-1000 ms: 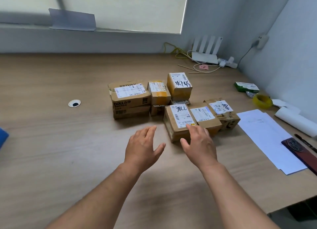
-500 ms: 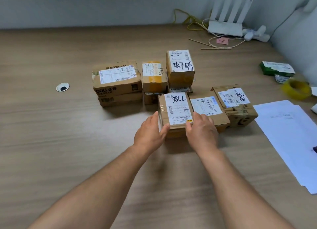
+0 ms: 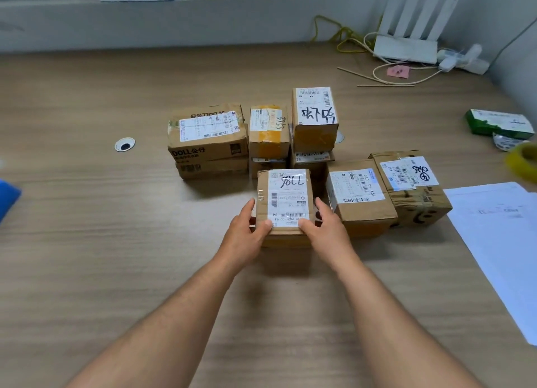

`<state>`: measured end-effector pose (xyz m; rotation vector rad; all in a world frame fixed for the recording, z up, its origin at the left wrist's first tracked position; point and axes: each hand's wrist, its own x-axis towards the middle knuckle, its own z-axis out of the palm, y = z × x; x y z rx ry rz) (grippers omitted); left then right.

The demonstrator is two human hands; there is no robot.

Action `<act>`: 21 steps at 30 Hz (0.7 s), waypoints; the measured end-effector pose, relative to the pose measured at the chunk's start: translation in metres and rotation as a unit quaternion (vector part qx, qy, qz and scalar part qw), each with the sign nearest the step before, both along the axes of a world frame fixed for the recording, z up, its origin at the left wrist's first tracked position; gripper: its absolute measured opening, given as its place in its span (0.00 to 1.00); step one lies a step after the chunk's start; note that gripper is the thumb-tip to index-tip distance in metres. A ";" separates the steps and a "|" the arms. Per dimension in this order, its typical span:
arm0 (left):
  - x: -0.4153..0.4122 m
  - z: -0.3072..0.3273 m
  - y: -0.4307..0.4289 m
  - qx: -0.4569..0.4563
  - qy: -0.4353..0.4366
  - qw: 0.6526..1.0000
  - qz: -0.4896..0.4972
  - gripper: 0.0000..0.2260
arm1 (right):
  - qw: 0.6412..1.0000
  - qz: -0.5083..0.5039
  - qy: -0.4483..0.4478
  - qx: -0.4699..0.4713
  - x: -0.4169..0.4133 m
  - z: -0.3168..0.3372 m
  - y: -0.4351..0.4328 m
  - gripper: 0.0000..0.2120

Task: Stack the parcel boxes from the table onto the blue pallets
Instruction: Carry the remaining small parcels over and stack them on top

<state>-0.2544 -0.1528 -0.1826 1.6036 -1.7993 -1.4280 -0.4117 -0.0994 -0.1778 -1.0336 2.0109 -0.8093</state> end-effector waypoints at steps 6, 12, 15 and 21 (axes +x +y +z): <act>0.005 0.004 0.015 0.020 0.069 0.997 -0.010 0.28 | 0.986 0.009 -0.167 -0.029 -0.006 -0.015 0.011 0.39; 0.007 0.003 0.039 0.004 0.113 0.993 0.016 0.30 | 0.976 0.047 -0.203 -0.068 -0.004 -0.017 0.028 0.41; 0.014 0.005 0.050 0.000 0.116 0.992 0.039 0.30 | 0.973 0.068 -0.204 -0.081 0.000 -0.014 0.033 0.37; 0.048 0.011 0.068 -0.036 0.113 0.988 0.101 0.30 | 0.964 0.131 -0.210 -0.102 0.021 -0.006 0.039 0.36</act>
